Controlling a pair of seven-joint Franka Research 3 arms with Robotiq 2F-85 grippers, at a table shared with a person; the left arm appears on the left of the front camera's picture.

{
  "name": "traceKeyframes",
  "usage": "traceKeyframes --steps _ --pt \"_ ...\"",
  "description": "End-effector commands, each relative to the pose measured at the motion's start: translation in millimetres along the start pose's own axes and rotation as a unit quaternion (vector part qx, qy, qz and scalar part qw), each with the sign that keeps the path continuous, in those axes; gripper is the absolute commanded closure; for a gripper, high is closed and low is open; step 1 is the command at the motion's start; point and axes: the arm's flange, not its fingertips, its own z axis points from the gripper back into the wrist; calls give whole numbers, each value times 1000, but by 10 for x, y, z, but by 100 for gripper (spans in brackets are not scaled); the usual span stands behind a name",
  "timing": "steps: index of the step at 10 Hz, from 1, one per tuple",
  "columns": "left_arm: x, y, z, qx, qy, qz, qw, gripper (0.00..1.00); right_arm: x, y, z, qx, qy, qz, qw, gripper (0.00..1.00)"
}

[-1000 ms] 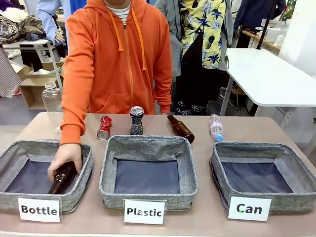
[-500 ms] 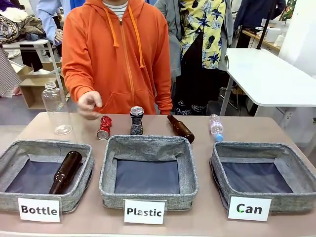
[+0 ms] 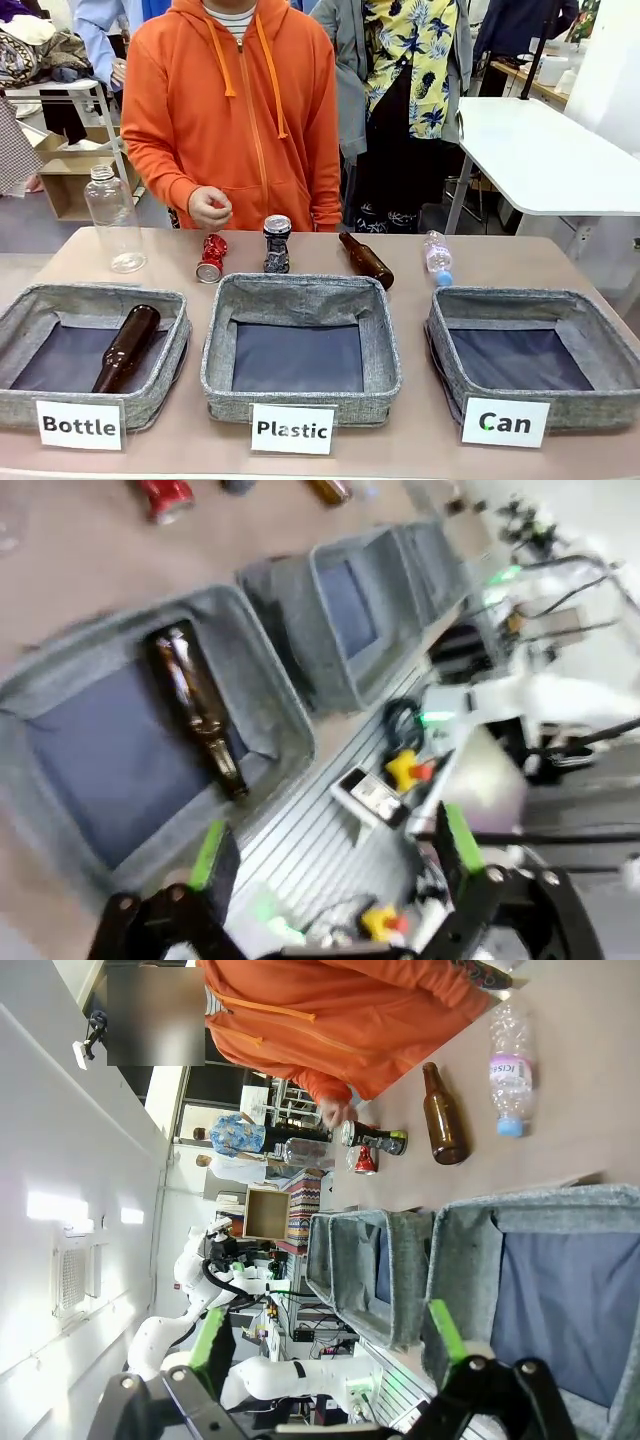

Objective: Sort the can waste into the basket.
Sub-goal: Pick up the can waste from the table and place it in the right Fabric basket.

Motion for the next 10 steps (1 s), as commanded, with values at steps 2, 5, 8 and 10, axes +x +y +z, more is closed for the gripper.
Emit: traceKeyframes --steps 2,5,8,10 --pt "137 -232 -726 61 83 -21 994 0 5 4 21 3 2 14 1000 0" --pt "211 -302 -927 59 86 -32 994 0 5 4 21 3 2 14 1000 0" --pt "268 -324 -1114 72 87 -43 993 0 5 4 21 3 2 14 1000 0" --pt "590 -472 -1490 139 119 -59 981 0 5 4 21 3 2 14 1000 0"
